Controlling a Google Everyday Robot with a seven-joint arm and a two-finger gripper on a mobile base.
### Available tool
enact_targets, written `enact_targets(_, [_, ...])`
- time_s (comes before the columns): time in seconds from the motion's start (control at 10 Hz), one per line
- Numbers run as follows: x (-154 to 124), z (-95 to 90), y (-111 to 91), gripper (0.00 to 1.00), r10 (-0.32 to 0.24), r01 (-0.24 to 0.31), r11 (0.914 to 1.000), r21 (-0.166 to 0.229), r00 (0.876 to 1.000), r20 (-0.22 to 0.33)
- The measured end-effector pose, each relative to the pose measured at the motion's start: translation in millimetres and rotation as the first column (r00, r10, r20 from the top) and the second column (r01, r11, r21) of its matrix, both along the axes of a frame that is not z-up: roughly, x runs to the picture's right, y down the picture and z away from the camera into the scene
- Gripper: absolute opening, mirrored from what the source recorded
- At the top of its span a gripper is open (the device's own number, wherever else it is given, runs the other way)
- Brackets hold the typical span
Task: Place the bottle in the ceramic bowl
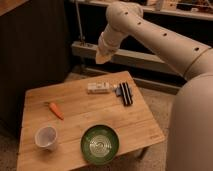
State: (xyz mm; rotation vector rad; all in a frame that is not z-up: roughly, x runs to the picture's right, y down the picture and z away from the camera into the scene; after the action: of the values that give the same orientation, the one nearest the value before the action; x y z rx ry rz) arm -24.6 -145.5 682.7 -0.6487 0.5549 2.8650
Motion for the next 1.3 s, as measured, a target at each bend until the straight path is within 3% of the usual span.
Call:
enact_targets(0.2, [-5,-0.3,0,0.2,-0.03,0.03,0.9994,0.015,0.999,0.016])
enact_targets(0.3, [-8,3.2,2,0.2,0.12,-0.125,0.9908,-0.052,0.989,-0.082])
enact_targets(0.4, [-16,7.0,5,0.2,0.339,-0.375,0.9192,-0.119,0.908,-0.247])
enact_targets(0.5, [-9,23.2,12,0.2,0.452,-0.537,0.8377,-0.102,0.786,-0.421])
enact_targets(0.7, [39,59.5,21,0.2,0.409,-0.496,0.8674,-0.044,0.761,-0.504])
enact_targets(0.8, [50,80.6,31,0.2,0.392,-0.48,0.8766,-0.034,0.753,-0.529])
enact_targets(0.9, [77,110.2,42,0.2,0.378,-0.465,0.8853,-0.006,0.727,-0.573])
enact_targets(1.1, [108,137.7,53,0.2,0.389,-0.48,0.8769,0.033,0.667,-0.635])
enact_targets(1.2, [111,148.4,60,0.2,0.405,-0.5,0.8646,0.049,0.635,-0.658])
enact_targets(1.3, [119,151.8,65,0.2,0.421,-0.519,0.8527,0.059,0.616,-0.666])
